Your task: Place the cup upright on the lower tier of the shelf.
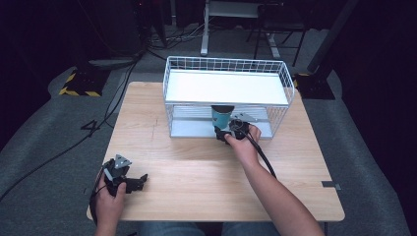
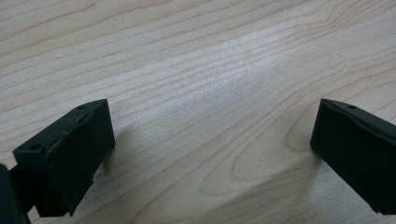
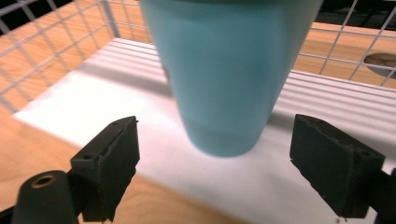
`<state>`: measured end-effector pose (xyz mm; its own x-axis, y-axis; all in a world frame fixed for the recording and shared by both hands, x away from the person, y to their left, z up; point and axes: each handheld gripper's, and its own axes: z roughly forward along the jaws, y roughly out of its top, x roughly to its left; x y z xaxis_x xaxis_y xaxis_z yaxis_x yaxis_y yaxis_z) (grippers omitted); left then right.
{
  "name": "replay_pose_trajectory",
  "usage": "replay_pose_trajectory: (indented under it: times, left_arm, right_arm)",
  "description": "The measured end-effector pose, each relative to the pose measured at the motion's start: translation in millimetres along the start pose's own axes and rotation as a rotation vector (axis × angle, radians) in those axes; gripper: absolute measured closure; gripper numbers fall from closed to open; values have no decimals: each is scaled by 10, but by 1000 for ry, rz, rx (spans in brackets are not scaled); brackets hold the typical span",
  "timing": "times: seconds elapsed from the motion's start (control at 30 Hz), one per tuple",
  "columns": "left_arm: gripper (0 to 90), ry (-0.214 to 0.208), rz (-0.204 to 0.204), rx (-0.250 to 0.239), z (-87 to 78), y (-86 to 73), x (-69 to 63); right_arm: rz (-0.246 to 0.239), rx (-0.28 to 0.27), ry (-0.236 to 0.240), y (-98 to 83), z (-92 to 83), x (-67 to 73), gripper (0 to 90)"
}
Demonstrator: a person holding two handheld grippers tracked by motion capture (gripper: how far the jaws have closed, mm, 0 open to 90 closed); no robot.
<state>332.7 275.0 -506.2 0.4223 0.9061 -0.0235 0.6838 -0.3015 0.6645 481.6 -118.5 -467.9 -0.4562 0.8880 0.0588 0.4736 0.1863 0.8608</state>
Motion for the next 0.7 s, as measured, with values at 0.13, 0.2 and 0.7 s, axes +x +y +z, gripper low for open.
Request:
replay_pose_trajectory:
  times: [0.13, 0.2, 0.7]
  left_arm:
    - [2, 3, 1, 0, -1, -1, -1]
    - [2, 4, -7, -2, -1, -4, -9]
    - [2, 5, -7, -2, -1, -3, -9]
  right_arm:
    - [-14, -2, 34, -2, -162, -4, 165]
    - [-21, -6, 54, -2, -265, -15, 165]
    - [-70, -12, 167, -65, -1076, -319, 166]
